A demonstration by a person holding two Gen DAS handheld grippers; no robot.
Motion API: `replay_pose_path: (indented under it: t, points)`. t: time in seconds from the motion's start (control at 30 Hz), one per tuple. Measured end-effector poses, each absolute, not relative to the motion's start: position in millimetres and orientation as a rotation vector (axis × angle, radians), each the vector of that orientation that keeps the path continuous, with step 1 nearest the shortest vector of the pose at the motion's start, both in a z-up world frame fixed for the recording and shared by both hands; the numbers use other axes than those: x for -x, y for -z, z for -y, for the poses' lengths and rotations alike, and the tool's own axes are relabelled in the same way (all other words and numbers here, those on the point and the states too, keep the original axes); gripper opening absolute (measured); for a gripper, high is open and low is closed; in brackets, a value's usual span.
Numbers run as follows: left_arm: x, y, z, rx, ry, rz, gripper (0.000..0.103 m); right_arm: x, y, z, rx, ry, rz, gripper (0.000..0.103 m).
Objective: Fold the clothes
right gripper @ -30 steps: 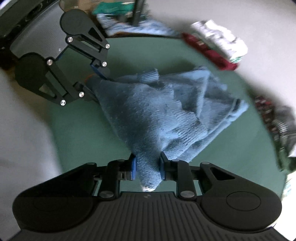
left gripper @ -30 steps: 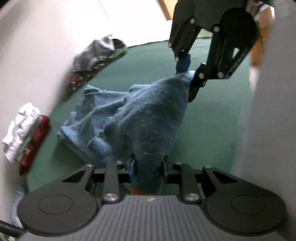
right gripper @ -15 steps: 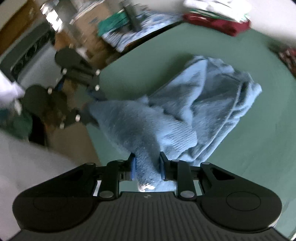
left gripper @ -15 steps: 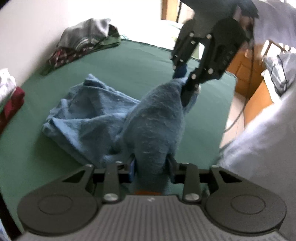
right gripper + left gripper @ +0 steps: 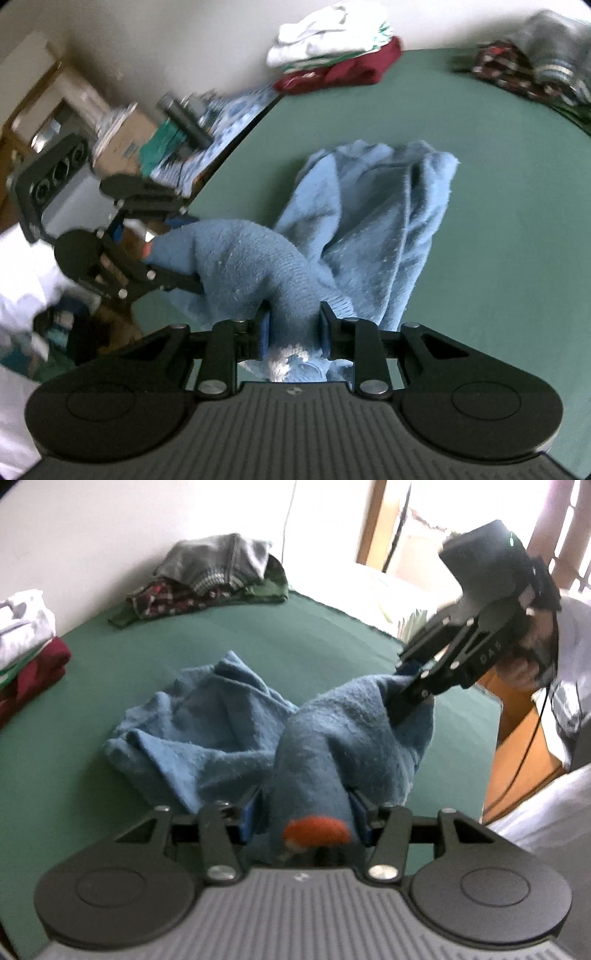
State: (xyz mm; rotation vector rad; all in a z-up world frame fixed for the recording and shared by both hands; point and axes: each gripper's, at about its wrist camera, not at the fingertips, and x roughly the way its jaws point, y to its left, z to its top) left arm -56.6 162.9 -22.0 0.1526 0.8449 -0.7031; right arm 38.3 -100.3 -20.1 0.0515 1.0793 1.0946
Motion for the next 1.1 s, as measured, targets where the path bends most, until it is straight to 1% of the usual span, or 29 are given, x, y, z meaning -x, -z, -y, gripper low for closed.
replay_pose_path:
  t: [0.17, 0.23, 0.27, 0.33, 0.57, 0.63, 0.8, 1.1]
  points:
    - [51, 28, -177, -0.049, 0.705, -0.818, 0.052, -41, 23, 106, -0.139, -1.049, -1.06, 0.027]
    - [46, 27, -181, -0.037, 0.706, -0.803, 0.047, -43, 19, 103, -0.132, -1.041, -1.046, 0.027]
    - [41, 26, -184, -0.032, 0.704, -0.796, 0.047, -46, 16, 100, -0.125, -1.035, -1.04, 0.026]
    - [27, 26, -189, -0.015, 0.696, -0.788, 0.04, -57, 11, 93, -0.12, -1.014, -1.028, 0.026]
    - [-41, 40, -222, 0.117, 0.624, -0.791, 0.039, -109, 16, 67, -0.137, -0.927, -0.989, 0.026]
    - [-60, 45, -232, 0.161, 0.608, -0.788, 0.035, -123, 21, 60, -0.14, -0.901, -0.983, 0.026]
    - [-95, 59, -250, 0.258, 0.594, -0.771, 0.03, -152, 28, 50, -0.197, -0.855, -0.959, 0.025]
    - [-137, 94, -264, 0.312, 0.52, -0.776, 0.031, -180, 65, 46, -0.344, -0.744, -0.933, 0.025]
